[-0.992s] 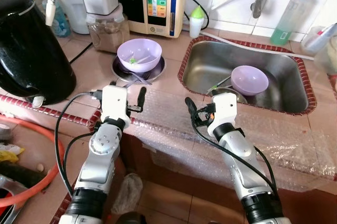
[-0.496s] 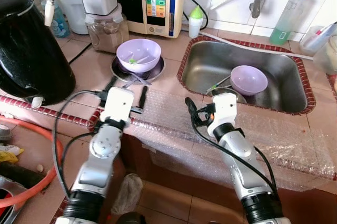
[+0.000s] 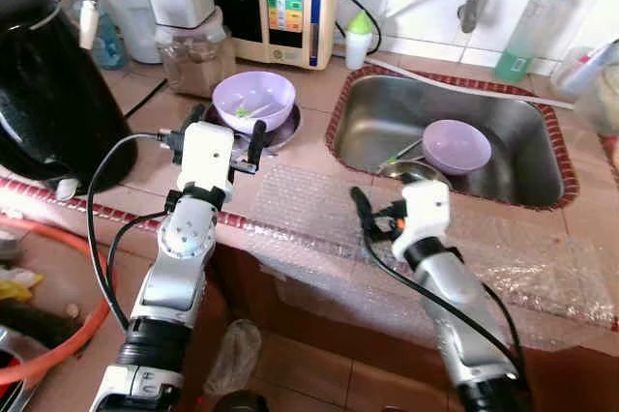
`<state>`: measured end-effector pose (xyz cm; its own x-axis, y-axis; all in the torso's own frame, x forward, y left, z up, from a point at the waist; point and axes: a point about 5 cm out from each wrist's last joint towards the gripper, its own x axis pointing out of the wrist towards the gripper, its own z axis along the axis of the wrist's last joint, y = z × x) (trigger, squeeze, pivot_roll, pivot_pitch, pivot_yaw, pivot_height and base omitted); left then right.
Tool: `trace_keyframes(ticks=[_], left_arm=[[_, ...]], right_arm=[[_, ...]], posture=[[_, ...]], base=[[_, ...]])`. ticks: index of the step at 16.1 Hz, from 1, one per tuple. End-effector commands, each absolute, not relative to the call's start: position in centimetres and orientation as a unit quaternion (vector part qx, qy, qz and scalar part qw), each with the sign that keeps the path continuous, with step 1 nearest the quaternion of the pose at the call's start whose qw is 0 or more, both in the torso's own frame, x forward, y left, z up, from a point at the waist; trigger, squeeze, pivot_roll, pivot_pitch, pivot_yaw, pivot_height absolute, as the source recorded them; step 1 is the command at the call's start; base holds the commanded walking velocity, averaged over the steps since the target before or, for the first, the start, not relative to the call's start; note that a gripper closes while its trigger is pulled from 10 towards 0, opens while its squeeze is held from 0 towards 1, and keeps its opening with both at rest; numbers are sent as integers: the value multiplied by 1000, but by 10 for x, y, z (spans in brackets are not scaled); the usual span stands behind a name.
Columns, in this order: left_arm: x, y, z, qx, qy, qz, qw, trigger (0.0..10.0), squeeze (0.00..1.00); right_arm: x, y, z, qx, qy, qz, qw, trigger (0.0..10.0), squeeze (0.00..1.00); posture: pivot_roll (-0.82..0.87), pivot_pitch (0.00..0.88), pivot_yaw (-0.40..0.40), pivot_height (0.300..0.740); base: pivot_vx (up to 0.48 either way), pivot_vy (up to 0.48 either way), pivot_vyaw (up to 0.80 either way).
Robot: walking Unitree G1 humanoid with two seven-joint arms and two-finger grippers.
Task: Kitchen organization
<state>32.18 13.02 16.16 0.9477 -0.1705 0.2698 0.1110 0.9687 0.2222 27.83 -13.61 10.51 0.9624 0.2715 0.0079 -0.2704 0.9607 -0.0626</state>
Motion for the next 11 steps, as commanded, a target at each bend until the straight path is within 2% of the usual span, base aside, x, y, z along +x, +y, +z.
trace_keyframes(ticks=[1,3,6,11], left_arm=[[328,128,157,98,-138,-77,983,10000,0],[334,126,150,80,-127,-64,987,10000,0],[351,121,156,62,-128,-36,989,10000,0],[363,128,161,60,-133,-10,989,10000,0]], right_arm=[[272,-141,110,-29,-8,134,991,10000,0],[260,-142,105,-23,7,150,988,10000,0],[227,-152,96,-27,41,160,986,10000,0],[222,-158,94,-32,57,150,986,10000,0]], posture=[[-78,60,36,740],[-98,69,33,740],[-140,71,34,740],[-150,57,29,740]], base=[[0,0,0],[0,0,0],[0,0,0],[0,0,0]])
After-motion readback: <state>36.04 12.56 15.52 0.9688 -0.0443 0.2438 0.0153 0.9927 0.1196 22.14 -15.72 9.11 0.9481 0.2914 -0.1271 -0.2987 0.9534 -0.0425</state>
